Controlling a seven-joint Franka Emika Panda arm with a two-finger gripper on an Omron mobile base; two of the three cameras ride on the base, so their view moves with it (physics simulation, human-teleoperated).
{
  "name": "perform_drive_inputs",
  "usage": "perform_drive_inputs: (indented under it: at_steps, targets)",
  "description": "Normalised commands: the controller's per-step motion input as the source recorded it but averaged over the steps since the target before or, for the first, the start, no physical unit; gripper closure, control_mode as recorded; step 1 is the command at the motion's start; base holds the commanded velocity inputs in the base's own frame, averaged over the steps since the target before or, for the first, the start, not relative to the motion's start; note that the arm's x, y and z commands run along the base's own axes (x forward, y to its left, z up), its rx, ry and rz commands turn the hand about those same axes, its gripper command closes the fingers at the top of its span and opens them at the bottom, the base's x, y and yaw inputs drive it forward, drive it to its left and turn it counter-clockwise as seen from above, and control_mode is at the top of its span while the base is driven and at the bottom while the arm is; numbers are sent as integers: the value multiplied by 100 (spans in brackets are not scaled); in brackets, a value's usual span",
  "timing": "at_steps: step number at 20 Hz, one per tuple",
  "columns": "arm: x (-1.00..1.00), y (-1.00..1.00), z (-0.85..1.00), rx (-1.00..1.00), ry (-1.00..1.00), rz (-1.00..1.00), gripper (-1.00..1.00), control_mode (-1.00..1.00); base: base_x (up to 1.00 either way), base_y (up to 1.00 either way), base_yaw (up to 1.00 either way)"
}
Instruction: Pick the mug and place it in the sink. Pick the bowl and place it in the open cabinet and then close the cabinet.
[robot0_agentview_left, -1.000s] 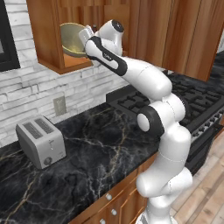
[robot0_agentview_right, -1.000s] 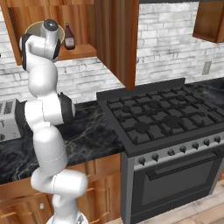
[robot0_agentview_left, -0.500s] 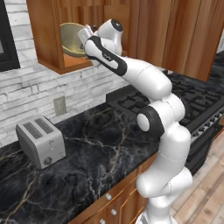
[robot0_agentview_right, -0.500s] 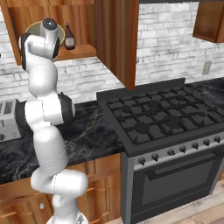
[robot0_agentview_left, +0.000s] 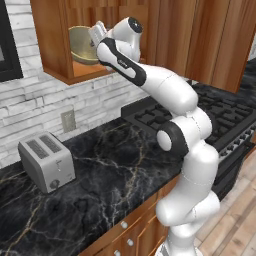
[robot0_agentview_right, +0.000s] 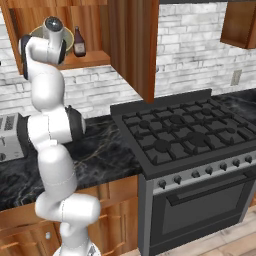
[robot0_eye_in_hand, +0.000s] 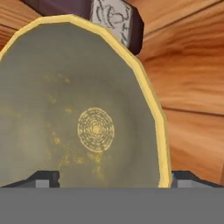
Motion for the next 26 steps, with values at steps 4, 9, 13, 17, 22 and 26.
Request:
perform_drive_inputs:
  at_steps: [4,9,13,17,22,26]
  targets:
    - [-50,-1,28,0,-16,0,-100,-100,0,0,0]
    - [-100,-34,0,0,-5,0,-100,-100,0,0,0]
    - [-98,-45,4,0,-7,0,-100,-100,0,0,0]
    - [-99,-46,12,0,-9,0,-100,-100,0,0,0]
    - [-89,-40,15,0,-4,0,-100,-100,0,0,0]
    - [-62,-39,27,0,0,0,-100,-100,0,0,0]
